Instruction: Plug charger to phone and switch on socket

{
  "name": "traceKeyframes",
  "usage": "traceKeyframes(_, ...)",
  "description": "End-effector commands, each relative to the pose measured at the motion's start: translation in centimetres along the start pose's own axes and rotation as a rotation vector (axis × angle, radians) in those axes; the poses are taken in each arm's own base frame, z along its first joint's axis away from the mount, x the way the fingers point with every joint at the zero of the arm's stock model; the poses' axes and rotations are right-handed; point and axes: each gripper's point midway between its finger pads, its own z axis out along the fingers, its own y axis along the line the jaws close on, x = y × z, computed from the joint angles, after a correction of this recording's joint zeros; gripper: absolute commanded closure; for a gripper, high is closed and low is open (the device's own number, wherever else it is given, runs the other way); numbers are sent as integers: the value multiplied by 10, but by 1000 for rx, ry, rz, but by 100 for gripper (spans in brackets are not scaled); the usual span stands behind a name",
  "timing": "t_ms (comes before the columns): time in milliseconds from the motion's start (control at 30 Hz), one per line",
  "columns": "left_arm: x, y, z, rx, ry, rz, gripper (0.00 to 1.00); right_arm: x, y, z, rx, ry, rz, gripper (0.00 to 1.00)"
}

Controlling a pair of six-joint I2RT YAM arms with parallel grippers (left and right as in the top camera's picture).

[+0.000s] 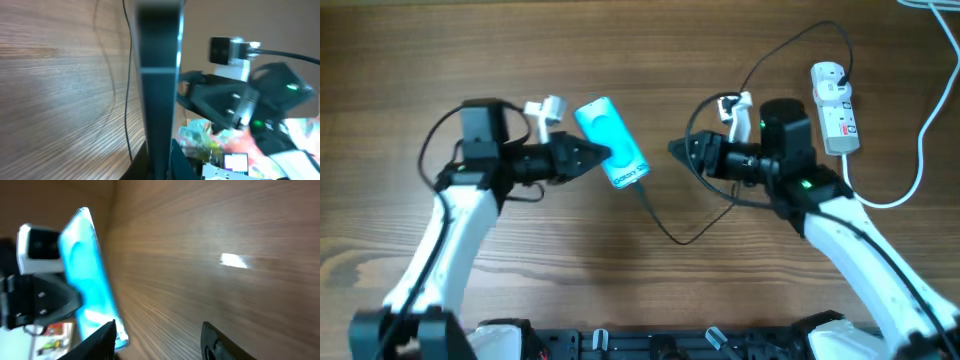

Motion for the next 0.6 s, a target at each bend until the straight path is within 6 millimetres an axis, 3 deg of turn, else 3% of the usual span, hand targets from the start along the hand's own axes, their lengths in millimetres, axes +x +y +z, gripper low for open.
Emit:
traceKeyframes(0,12,2,44,45,116,59,96,-6,2,-40,138,-125,-56,45)
traceKeyframes(100,18,29,69,-42,146,38,96,22,-7,-86,290,-144,-31,45)
traceKeyframes(233,13,65,89,-51,162,14,96,62,-20,-120,397,-97,22,45)
traceKeyframes(400,7,105,108,-66,155,22,96,88,-50,-117,509,23,106,34)
traceKeyframes(567,-3,127,112,-147,106,39,96,105,-81,-99,611,175,202,35)
